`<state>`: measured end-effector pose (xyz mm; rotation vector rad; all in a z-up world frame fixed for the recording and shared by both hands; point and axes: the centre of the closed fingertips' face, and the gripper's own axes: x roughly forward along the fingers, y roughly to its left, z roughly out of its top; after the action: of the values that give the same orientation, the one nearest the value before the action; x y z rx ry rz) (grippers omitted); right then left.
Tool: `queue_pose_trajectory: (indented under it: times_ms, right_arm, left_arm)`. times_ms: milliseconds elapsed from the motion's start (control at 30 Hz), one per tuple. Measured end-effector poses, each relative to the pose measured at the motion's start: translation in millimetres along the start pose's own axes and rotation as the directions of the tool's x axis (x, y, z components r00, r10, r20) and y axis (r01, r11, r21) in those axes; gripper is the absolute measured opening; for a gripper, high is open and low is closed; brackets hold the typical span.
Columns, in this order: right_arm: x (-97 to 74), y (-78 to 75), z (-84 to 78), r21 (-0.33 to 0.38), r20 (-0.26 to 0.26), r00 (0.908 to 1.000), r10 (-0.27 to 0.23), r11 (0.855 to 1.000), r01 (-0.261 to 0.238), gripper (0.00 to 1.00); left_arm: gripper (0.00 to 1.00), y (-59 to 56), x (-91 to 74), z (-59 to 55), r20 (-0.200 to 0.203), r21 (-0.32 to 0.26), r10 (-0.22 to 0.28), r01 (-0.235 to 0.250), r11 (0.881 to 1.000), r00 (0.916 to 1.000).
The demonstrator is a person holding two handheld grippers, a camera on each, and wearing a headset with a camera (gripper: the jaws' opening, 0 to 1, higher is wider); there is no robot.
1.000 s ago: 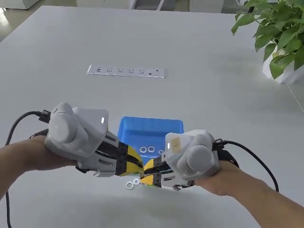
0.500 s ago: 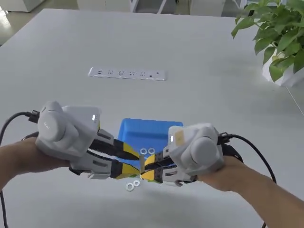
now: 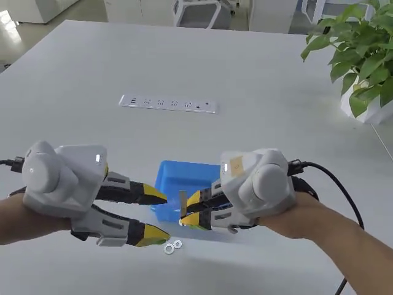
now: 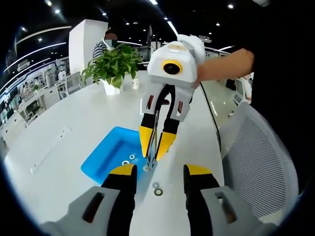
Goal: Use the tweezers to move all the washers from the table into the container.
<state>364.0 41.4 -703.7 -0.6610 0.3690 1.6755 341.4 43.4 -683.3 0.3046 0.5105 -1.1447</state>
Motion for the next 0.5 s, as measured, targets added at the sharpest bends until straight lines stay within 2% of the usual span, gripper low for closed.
queue_pose_trajectory:
  times_ms: [200,500]
  right_arm:
    - [-2.0,-14.2,5.5,-0.017,0.007,0.9999,-0.013,1.0,0.013,0.09]
    - [2.8,-31.1,1.8,-0.028,0.02,0.9995,-0.026,0.999,0.026,0.09]
  left_arm:
    - [0.48,1.3,-9.5,1.7,0.037,-0.037,0.033,-0.032,0.999,0.9988]
    - [0.61,0.9,-20.5,-6.5,0.042,-0.072,0.075,-0.072,0.995,0.9963]
